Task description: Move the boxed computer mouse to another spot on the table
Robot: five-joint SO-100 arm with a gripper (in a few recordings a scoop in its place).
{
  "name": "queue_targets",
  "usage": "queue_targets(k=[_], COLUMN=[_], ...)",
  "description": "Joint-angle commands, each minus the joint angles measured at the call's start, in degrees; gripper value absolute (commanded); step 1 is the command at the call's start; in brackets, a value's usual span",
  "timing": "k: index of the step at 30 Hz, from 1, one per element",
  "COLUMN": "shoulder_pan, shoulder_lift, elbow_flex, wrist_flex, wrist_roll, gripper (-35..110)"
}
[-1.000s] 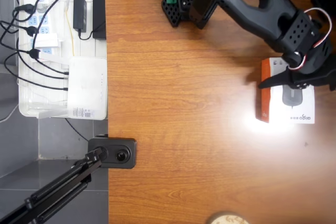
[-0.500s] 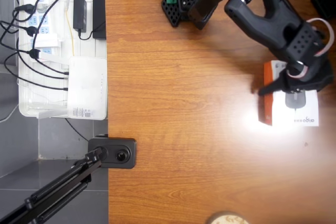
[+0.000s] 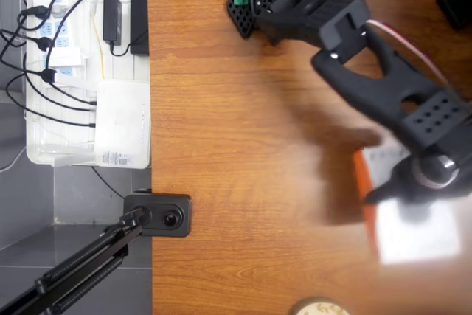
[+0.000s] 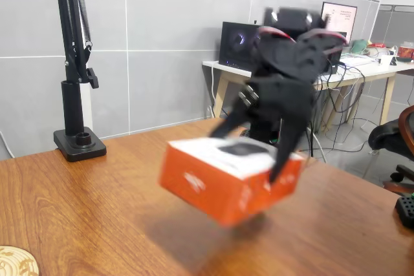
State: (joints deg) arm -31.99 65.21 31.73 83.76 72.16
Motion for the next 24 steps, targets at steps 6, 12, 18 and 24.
queue_targets(k=[6,12,18,24], shoulder_pan=[28.0,43.8,49.3,48.7], shoulder_lift=[38.8,51.8,53.3,52.3], elbow_flex=[41.3,65.9,81.7,89.5], wrist_flex=[-5.0,-11.5,-19.4,-22.3], wrist_roll=[1.5,5.1,4.5,-0.4], gripper=[0,0,0,0])
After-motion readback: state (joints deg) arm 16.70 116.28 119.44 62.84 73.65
